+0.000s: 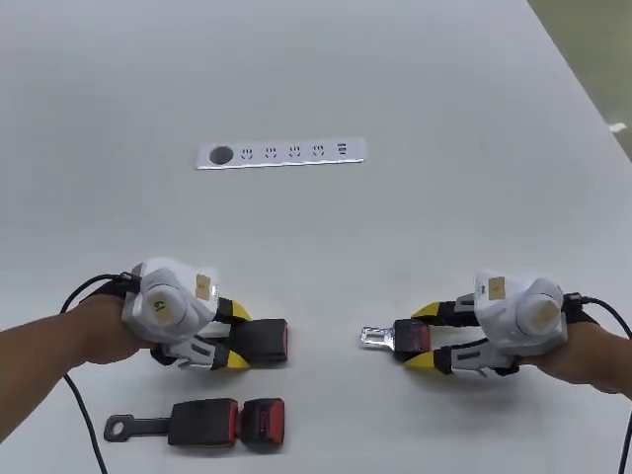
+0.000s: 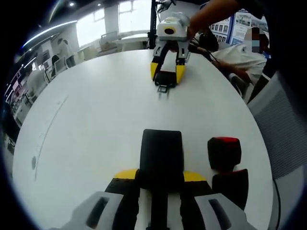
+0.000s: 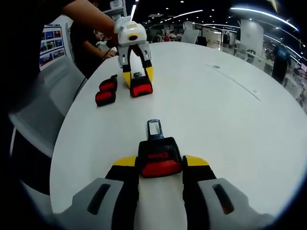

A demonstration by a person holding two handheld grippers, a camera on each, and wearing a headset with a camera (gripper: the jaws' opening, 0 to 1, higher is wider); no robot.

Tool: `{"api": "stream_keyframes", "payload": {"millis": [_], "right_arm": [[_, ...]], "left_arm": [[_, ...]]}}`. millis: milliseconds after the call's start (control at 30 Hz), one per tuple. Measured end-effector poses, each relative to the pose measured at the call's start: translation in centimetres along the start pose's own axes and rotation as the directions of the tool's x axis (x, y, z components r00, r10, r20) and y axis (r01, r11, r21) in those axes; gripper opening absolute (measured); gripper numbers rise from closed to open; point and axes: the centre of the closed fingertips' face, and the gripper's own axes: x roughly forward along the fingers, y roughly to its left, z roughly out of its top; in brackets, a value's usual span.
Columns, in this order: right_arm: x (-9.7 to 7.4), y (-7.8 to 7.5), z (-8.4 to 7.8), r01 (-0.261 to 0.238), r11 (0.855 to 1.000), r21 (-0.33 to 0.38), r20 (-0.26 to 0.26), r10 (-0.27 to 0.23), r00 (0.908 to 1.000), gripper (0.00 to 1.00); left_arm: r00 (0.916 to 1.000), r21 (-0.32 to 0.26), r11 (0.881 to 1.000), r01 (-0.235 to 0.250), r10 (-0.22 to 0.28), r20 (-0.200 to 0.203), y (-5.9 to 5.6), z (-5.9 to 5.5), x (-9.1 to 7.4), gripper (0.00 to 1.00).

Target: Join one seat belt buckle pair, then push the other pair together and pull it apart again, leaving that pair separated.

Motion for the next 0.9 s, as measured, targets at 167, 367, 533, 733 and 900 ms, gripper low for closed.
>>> {"api": "stream_keyframes", "payload": {"millis": [167, 367, 533, 733, 900], "right_arm": [[0.7, 0.1, 0.6, -0.011, 1.0, -0.008, 0.009, 0.011, 0.9999, 0.33], [1.8, 0.5, 1.6, -0.024, 0.999, -0.025, 0.024, 0.024, 0.9994, 0.33], [2.6, 0.7, 2.2, -0.03, 0.999, -0.029, 0.035, 0.031, 0.9989, 0.33], [3.8, 1.4, 3.5, -0.037, 0.999, -0.039, 0.047, 0.039, 0.9981, 0.33], [4.9, 1.5, 4.0, -0.045, 0.998, -0.048, 0.057, 0.047, 0.9973, 0.33]], "left_arm": [[1.0, -0.003, 1.0, 0.003, -0.003, -0.01, -0.1, 0.0, 0.0, 0.33], [0.9998, -0.002, 1.0, 0.004, -0.005, -0.018, -0.2, 0.1, 0.0, 0.33], [0.9997, 0.0, 1.0, 0.004, -0.004, -0.022, -0.3, 0.2, 0.0, 0.33], [0.9996, 0.001, 1.0, 0.006, -0.006, -0.028, -0.3, 0.0, 0.1, 0.33], [0.9995, 0.001, 1.0, 0.005, -0.005, -0.03, -0.2, 0.0, 0.1, 0.33]]}}
